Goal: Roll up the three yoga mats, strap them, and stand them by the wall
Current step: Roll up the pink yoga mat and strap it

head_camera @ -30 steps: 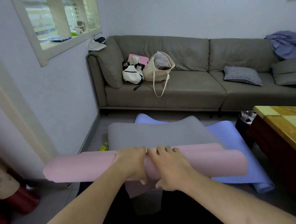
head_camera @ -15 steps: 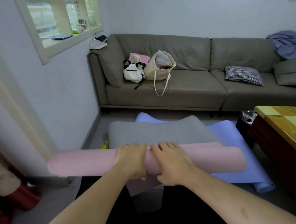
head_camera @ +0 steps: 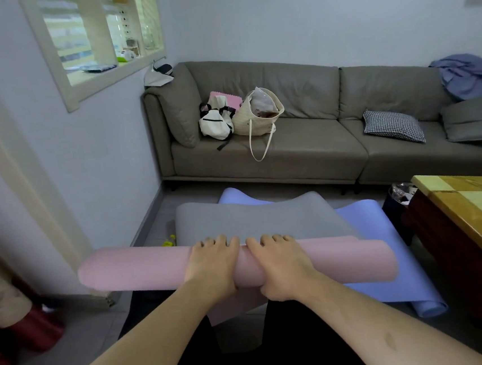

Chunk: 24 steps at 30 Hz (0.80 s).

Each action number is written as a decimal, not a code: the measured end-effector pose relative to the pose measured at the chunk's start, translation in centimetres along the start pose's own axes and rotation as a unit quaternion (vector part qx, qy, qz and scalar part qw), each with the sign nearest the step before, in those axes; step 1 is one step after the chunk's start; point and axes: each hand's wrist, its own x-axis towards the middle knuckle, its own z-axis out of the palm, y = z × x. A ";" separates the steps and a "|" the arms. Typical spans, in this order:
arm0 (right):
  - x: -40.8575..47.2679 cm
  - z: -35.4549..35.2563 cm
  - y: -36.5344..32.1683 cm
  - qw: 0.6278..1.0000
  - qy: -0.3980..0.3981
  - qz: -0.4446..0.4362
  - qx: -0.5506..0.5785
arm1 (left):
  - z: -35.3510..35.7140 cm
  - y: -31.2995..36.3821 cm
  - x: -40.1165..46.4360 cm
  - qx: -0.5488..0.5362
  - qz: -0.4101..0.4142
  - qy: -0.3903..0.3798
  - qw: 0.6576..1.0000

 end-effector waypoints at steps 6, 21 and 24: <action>0.0 -1.1 0.3 0.999 -0.038 -0.014 0.023 | -1.6 -0.6 0.2 -0.046 0.012 -0.070 0.996; -1.3 -0.3 -0.3 1.000 -0.017 -0.018 -0.007 | -2.2 -0.7 0.4 -0.066 0.011 -0.113 0.991; -0.5 -0.5 0.1 0.999 -0.031 -0.017 0.014 | -0.3 0.1 -0.7 -0.031 0.010 -0.030 0.999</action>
